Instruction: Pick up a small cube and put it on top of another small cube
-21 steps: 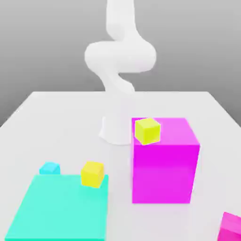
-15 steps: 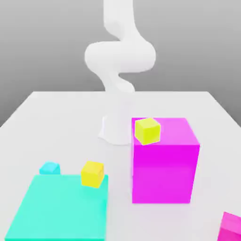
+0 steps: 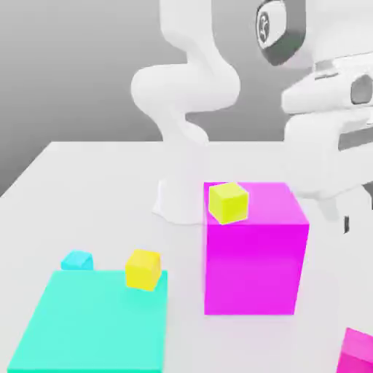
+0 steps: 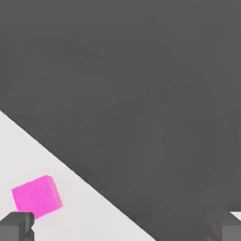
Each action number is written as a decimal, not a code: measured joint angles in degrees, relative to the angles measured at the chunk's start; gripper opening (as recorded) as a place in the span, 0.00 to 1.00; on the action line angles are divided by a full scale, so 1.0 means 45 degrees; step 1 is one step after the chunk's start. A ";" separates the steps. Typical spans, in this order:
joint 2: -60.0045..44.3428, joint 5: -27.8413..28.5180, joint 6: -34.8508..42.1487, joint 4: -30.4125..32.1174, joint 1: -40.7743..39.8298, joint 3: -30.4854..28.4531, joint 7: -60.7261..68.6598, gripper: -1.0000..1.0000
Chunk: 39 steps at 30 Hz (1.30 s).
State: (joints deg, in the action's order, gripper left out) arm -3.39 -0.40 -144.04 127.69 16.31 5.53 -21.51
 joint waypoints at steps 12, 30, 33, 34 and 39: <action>-0.5580 0.1657 -0.2021 -0.0630 0.1252 0.0259 0.0940 0.50; -0.1858 0.0599 0.0436 0.0621 0.0610 0.0311 0.1565 0.00; -0.0463 0.0284 0.1267 0.1171 0.0320 0.0164 0.1712 0.00; 0.0001 0.0198 0.1544 0.1354 0.0195 0.0117 0.1749 0.00; 0.2315 -0.0107 0.2932 0.2269 -0.0219 -0.0143 0.1856 0.00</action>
State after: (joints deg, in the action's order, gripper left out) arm 7.03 -0.88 -130.85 137.90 15.32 4.89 -13.15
